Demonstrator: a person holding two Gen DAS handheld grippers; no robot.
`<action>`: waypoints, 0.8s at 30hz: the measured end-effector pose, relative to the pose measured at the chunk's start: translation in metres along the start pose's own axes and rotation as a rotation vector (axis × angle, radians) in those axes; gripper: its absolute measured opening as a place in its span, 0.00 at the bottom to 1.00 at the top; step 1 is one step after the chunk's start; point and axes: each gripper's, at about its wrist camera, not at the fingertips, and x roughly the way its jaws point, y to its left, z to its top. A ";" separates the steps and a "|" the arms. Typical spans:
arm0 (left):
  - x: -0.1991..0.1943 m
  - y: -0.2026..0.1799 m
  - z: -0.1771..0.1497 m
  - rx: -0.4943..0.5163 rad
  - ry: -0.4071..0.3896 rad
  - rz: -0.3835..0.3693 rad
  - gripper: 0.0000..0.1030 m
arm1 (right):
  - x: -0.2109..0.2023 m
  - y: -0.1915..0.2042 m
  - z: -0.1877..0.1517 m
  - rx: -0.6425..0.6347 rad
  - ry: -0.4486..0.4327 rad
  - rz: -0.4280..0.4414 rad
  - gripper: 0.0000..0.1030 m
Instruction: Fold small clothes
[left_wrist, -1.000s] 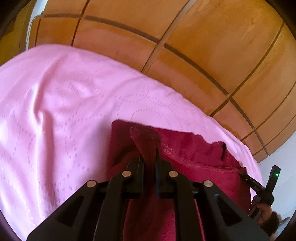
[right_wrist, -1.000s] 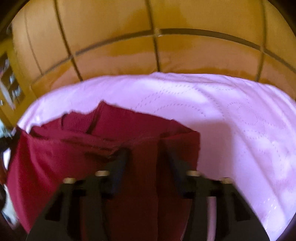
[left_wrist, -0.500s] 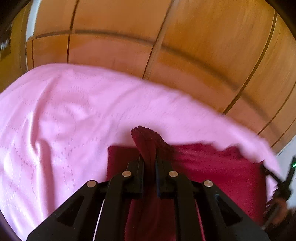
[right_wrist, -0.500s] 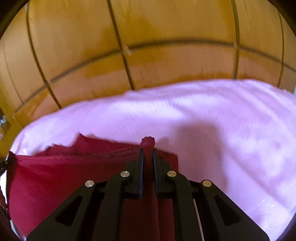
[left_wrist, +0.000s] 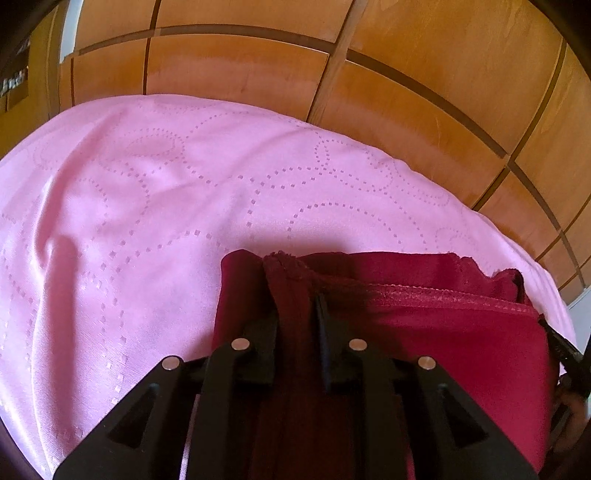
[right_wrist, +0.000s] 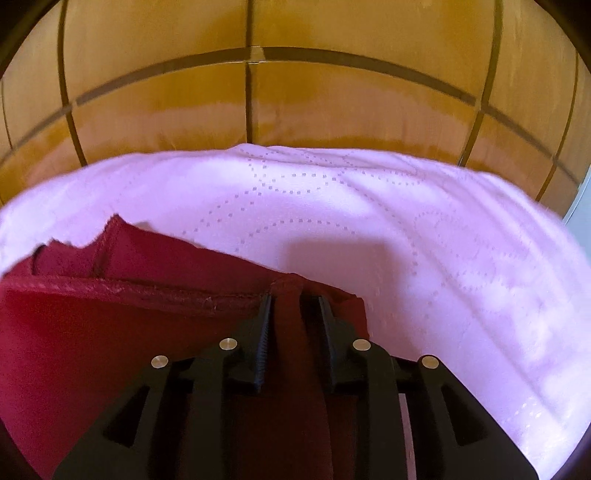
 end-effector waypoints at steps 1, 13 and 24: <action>-0.002 0.000 0.001 -0.003 0.004 0.000 0.23 | -0.001 0.003 -0.001 -0.015 -0.006 -0.019 0.23; -0.080 -0.076 -0.027 0.119 -0.165 -0.083 0.79 | -0.006 0.010 -0.001 -0.059 -0.030 -0.094 0.53; -0.011 -0.092 -0.045 0.262 -0.013 0.071 0.88 | -0.004 -0.004 -0.001 0.003 -0.020 -0.129 0.95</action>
